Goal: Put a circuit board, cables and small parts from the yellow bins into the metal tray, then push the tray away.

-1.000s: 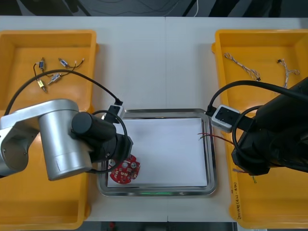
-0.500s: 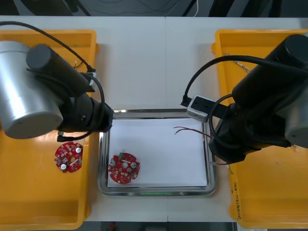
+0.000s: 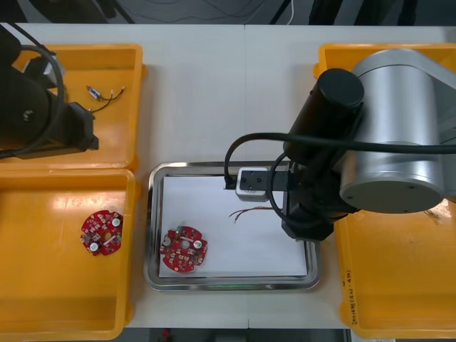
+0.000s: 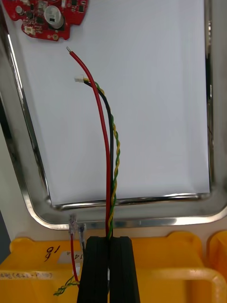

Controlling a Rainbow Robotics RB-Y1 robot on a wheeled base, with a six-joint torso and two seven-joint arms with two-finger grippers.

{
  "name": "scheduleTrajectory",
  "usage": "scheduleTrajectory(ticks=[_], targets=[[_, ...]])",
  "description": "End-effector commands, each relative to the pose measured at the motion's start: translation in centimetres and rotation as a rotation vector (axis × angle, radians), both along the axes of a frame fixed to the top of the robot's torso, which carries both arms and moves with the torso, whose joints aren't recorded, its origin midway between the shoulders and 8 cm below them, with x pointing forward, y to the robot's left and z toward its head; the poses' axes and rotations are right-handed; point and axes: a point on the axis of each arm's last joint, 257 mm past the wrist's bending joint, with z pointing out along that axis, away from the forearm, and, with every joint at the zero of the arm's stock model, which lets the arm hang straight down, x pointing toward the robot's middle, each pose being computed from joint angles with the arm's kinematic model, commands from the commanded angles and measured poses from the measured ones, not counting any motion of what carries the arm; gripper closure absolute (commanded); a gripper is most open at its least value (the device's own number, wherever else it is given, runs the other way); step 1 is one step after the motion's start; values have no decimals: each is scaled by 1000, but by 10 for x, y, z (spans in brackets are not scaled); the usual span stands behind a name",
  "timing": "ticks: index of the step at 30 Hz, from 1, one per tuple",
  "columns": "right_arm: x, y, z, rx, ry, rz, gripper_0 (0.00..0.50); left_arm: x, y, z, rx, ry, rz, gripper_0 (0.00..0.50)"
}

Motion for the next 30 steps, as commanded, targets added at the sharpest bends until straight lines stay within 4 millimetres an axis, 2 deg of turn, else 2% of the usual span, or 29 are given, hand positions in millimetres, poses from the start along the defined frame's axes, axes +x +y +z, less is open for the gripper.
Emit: scheduleTrajectory(ticks=[1, 5, 9, 10, 14, 19, 27, 30], targets=[[0, 30, -6, -17, -34, 146, 500, 3, 56, 13, 61, 5, 38, 0], [-1, 37, -20, -29, -31, 174, 500, 14, 88, 21, 72, -8, 85, 0], [-5, 37, -39, -44, 0, 175, 500, 20, 113, 20, 93, 4, 114, 0], [-6, 36, -46, -50, 12, 175, 500, 22, 125, 19, 111, 7, 128, 0], [-10, 37, -59, -52, 34, 176, 500, 30, 145, 17, 134, 5, 142, 0], [-11, 35, -80, -65, 56, 156, 500, 46, 156, 14, 138, -19, 113, 0], [-8, 42, -99, -47, 64, 126, 500, 74, 161, 10, 131, -85, 42, 0], [-6, 44, -108, -46, 36, 126, 500, 86, 169, 6, 130, -108, 22, 0]])
